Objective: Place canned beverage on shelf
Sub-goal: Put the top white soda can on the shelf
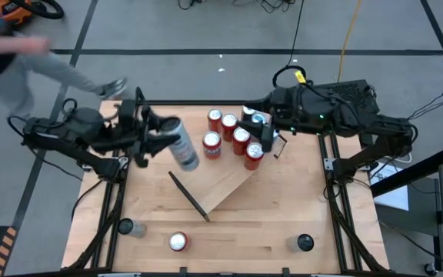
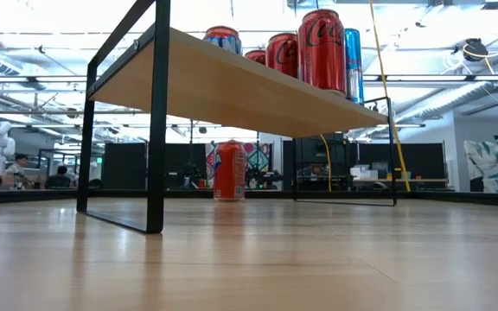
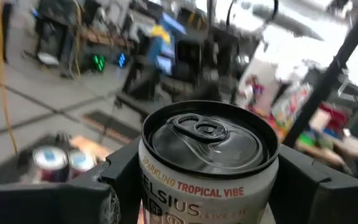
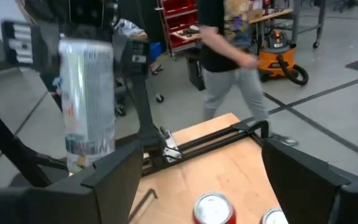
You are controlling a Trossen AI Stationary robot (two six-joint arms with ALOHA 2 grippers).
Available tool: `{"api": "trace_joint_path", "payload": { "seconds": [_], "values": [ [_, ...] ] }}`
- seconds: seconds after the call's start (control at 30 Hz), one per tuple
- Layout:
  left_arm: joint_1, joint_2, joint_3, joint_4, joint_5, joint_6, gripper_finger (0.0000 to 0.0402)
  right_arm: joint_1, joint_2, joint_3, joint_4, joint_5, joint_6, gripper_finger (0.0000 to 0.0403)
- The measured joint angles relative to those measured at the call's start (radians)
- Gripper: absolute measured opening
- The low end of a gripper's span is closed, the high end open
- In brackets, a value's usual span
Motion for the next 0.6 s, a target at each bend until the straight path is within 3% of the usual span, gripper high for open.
{"api": "trace_joint_path", "payload": {
  "seconds": [0.3, 0.6],
  "values": [
    [-0.184, -0.058, -0.034, -0.152, -0.209, -0.011, 0.0251, 0.127, -0.012, 0.000, -0.033, 0.032, 0.133, 0.0306],
    [-0.267, -0.025, -0.159, -0.146, -0.451, -0.024, 0.0251, 0.221, -0.007, 0.000, -0.017, 0.119, 0.192, 0.0306]
  ]
}}
